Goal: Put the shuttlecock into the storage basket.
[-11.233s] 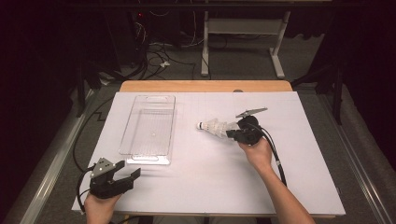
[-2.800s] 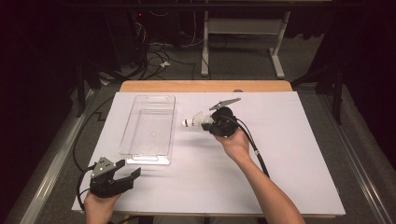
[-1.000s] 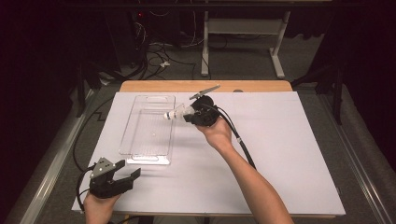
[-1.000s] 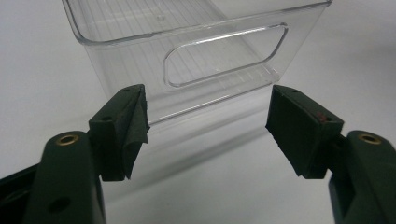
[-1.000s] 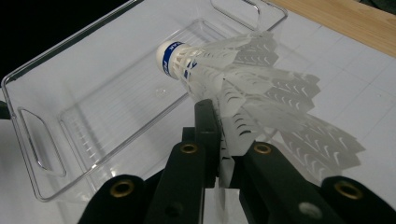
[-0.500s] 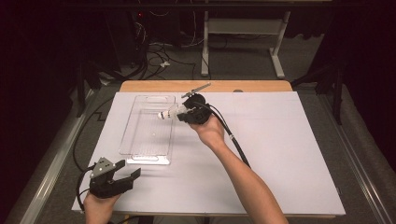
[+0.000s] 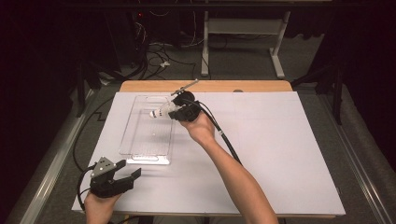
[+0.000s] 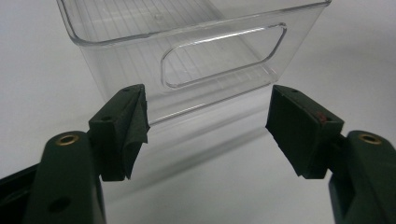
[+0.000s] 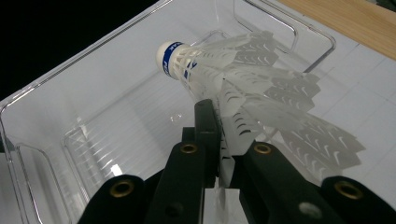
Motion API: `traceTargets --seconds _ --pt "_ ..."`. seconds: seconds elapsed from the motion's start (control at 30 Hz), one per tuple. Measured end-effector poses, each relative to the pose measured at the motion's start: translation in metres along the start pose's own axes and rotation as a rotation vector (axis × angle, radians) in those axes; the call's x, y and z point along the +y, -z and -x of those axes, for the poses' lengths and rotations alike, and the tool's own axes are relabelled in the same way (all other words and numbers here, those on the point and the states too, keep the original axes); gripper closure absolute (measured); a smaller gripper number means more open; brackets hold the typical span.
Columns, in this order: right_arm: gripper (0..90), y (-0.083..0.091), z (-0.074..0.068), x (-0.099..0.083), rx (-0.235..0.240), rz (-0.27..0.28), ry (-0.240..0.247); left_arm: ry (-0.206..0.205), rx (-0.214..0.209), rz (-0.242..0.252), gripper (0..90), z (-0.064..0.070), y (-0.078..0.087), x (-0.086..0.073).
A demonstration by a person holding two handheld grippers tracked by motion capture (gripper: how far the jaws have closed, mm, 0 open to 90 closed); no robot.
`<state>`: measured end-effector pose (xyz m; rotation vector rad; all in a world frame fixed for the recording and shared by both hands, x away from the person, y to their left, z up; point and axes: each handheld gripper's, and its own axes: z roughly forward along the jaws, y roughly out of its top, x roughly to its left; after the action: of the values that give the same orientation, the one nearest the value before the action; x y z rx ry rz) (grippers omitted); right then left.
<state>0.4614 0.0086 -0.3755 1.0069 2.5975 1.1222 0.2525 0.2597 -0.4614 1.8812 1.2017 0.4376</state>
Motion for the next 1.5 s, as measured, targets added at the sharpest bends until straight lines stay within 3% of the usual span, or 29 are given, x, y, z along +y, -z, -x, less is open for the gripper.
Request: traceTargets --seconds 0.93,1.5 --pt "88.8 -0.043 -0.019 0.020 0.005 -0.049 0.008 0.003 -0.004 0.002 30.2 -0.001 0.000 0.000" --pt "88.6 -0.055 -0.022 0.021 0.011 -0.067 0.008 0.001 -0.007 0.002 30.1 -0.001 0.000 0.000"
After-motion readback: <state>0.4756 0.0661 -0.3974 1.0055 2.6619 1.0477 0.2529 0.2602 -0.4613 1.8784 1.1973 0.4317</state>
